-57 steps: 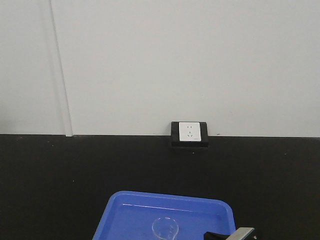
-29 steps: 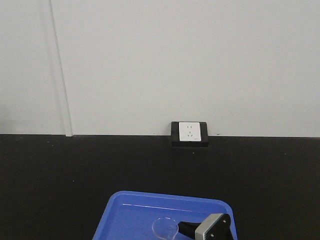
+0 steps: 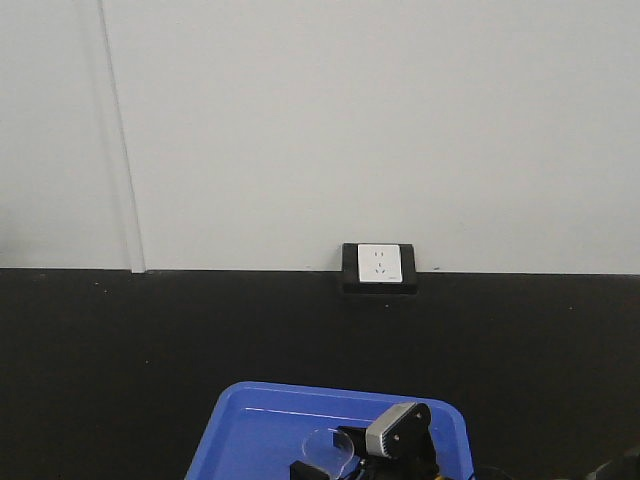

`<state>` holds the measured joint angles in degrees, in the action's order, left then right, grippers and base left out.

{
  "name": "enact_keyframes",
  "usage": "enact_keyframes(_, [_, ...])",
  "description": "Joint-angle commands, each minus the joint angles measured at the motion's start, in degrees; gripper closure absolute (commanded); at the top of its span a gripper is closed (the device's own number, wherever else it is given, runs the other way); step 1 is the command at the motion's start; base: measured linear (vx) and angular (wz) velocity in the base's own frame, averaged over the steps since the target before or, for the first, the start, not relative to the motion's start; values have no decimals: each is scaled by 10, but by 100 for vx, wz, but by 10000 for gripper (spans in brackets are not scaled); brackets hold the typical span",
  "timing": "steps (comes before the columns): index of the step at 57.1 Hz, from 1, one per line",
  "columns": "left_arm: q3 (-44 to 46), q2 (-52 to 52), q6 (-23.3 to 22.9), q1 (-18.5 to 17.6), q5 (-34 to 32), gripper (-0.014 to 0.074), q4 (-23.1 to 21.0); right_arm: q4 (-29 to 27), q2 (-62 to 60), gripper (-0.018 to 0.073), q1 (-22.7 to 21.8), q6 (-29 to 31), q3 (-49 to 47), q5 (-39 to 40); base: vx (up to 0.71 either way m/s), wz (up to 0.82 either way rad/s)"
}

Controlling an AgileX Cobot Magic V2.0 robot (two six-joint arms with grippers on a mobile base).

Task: Move beaker to silver tray on left bench
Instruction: 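Lower the open right gripper around the glass beaker in the blue tray, then close the right gripper on the beaker and lift it from the tray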

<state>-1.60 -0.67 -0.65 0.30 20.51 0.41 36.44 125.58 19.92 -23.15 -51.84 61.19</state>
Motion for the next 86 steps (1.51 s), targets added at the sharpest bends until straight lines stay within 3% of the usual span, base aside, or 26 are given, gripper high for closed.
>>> enact_keyframes(1, [-16, -9, -3, -3, -44, 595, -1, -5, -24, 19, -1, 1, -14, 33, 0, 0])
enact_keyframes(9, [-16, -9, -3, -3, -44, 595, -1, -4, -20, 169, -1, 1, -14, 30, 0, 0])
enact_keyframes(21, [-16, -9, -3, -3, -44, 595, -1, -1, -27, 566, -1, 0, -12, 41, 0, 0])
enact_keyframes(33, [-16, -9, -3, -3, -44, 595, -1, 41, -91, 566, -2, -36, -11, 12, 0, 0])
enact_keyframes(42, [-16, -9, -3, -3, -44, 595, -1, 66, -193, 566, -2, -98, -11, -93, 0, 0])
enact_keyframes(50, [-16, -9, -3, -3, -44, 595, -1, 119, -319, 566, -2, -195, -11, -236, 0, 0])
enact_keyframes(55, [-16, -9, -3, -3, -44, 595, -1, 200, -404, 566, -2, -293, -11, -333, 0, 0])
enact_keyframes(64, [-16, -9, -3, -3, -44, 595, -1, 427, -546, 566, -2, -519, -10, -445, 0, 0])
enact_keyframes(72, [-16, -9, -3, -3, -44, 595, -1, 659, -640, 566, -2, -744, -10, -439, 0, 0])
enact_keyframes(77, [-16, -9, -3, -3, -44, 595, -1, 656, -681, 566, -8, -813, 9, -420, 0, 0])
enact_keyframes(86, [-16, -9, -3, -3, -44, 595, -1, 656, -751, 566, -34, -817, 89, -438, 0, 0])
